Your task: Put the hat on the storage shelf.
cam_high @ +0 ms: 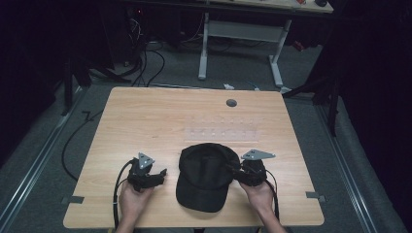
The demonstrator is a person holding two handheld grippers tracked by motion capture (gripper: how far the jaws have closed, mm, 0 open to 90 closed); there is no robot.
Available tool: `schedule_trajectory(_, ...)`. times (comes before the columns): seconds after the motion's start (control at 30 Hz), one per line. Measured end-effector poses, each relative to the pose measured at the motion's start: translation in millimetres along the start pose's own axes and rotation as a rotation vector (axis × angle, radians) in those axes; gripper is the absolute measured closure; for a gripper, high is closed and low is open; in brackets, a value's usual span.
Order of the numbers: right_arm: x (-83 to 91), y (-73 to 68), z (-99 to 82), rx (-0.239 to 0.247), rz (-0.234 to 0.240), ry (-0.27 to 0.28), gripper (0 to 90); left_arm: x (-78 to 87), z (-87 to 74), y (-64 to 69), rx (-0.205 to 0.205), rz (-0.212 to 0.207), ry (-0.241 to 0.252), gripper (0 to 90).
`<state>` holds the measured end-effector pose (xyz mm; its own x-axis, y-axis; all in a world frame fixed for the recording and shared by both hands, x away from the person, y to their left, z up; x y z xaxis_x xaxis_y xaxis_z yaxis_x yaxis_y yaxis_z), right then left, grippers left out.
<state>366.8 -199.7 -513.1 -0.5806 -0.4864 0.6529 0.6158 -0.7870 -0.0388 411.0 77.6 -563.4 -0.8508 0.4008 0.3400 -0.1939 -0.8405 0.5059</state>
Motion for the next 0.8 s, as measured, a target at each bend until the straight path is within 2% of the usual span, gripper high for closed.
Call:
schedule_trajectory(0.4, -2.1, 0.0, 0.0, -0.024, -0.003, -0.011, 80.0, 0.0, 0.0, 0.0, 0.001, 0.000, 0.000, 27.4)
schedule_trajectory(0.47, -2.6, 0.1, 0.2, -0.015, -0.003, -0.008, 81.0, 0.0, 0.1, 0.0, 0.001, 0.000, 0.000, 27.4)
schedule_trajectory(0.8, -1.7, 0.5, -0.1, -0.033, 0.009, 0.008, 86.8, 0.0, 0.1, 0.0, 0.001, -0.001, 0.000, 27.3)
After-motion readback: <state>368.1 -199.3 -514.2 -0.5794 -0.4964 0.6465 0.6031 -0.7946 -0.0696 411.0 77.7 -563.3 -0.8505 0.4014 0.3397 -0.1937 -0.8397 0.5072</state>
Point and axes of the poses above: each handheld gripper's, and its own axes: x roughly backward along the jaws, z roughly out of its top, y roughly to its right, the point moved 5 cm from there along -x, roughly forward along the jaws, and after that the axes turned 7 degrees about x, right-handed, at the moved point
